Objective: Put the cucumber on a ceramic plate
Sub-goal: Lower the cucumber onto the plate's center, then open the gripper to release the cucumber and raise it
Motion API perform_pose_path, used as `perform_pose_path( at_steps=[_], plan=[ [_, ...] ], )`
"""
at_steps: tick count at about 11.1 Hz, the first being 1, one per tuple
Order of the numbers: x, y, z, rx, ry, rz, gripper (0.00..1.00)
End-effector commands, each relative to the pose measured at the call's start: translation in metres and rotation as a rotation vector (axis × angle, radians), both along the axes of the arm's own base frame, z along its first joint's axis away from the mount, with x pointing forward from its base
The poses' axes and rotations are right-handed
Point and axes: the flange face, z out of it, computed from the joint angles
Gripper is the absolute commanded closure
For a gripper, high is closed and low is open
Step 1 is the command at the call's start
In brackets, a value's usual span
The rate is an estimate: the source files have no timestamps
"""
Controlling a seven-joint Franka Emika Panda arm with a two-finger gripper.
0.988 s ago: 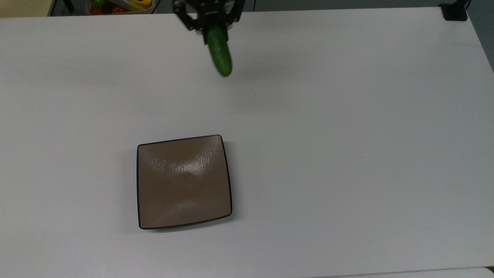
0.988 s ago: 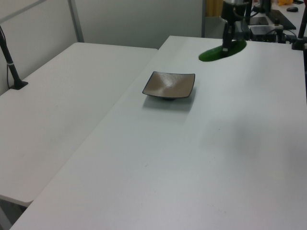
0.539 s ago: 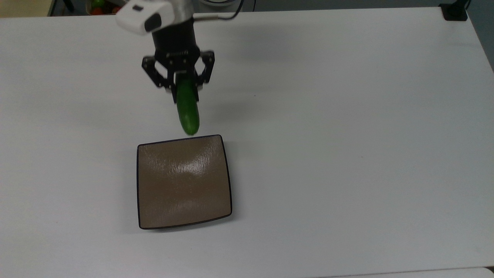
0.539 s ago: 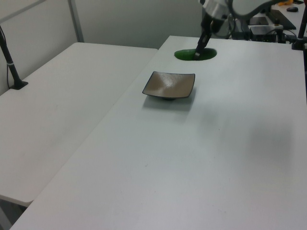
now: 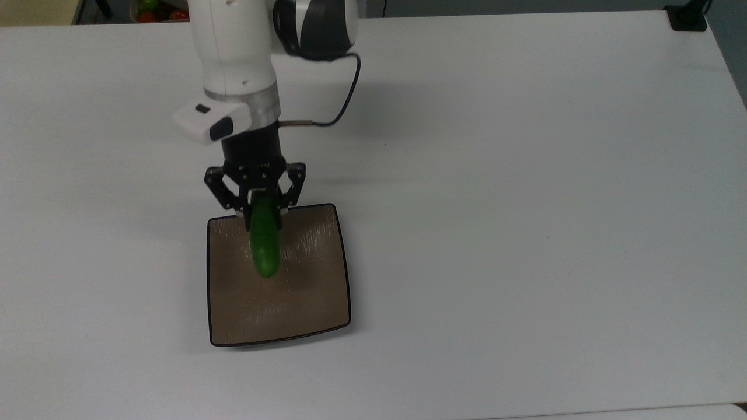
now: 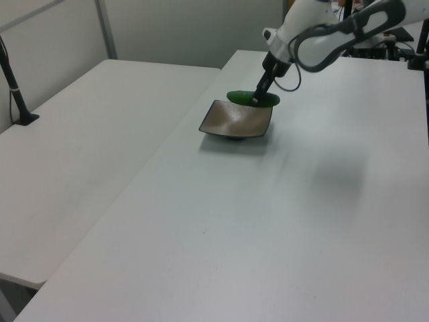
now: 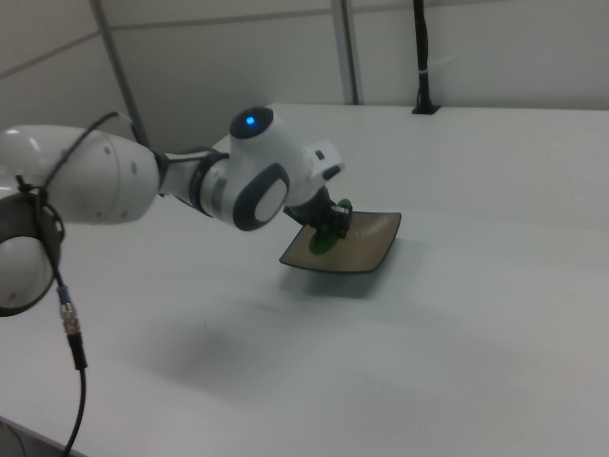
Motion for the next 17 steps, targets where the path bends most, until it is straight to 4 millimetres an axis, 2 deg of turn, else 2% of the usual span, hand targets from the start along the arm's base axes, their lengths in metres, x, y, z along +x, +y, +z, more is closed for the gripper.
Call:
perform_pose_path(
  at_steps=[1,3,5,7,8,9,12,15,17],
  plan=[
    [0.022,-0.002,-0.04,-0.009,-0.042,0.003,0.87],
    [0.03,0.001,-0.058,-0.009,-0.031,0.007,0.75],
    [0.031,0.001,-0.06,-0.008,-0.029,0.006,0.45],
    [0.031,0.002,-0.059,-0.006,-0.031,0.005,0.24],
    [0.031,0.002,-0.057,-0.005,-0.034,0.004,0.02],
    [0.031,0.003,-0.049,-0.01,-0.045,0.01,0.0],
    [0.019,0.019,0.01,0.008,-0.075,0.023,0.0],
    [-0.005,0.023,0.071,0.032,0.024,0.036,0.0],
    [-0.037,0.023,0.125,0.038,0.121,0.06,0.0]
  ],
)
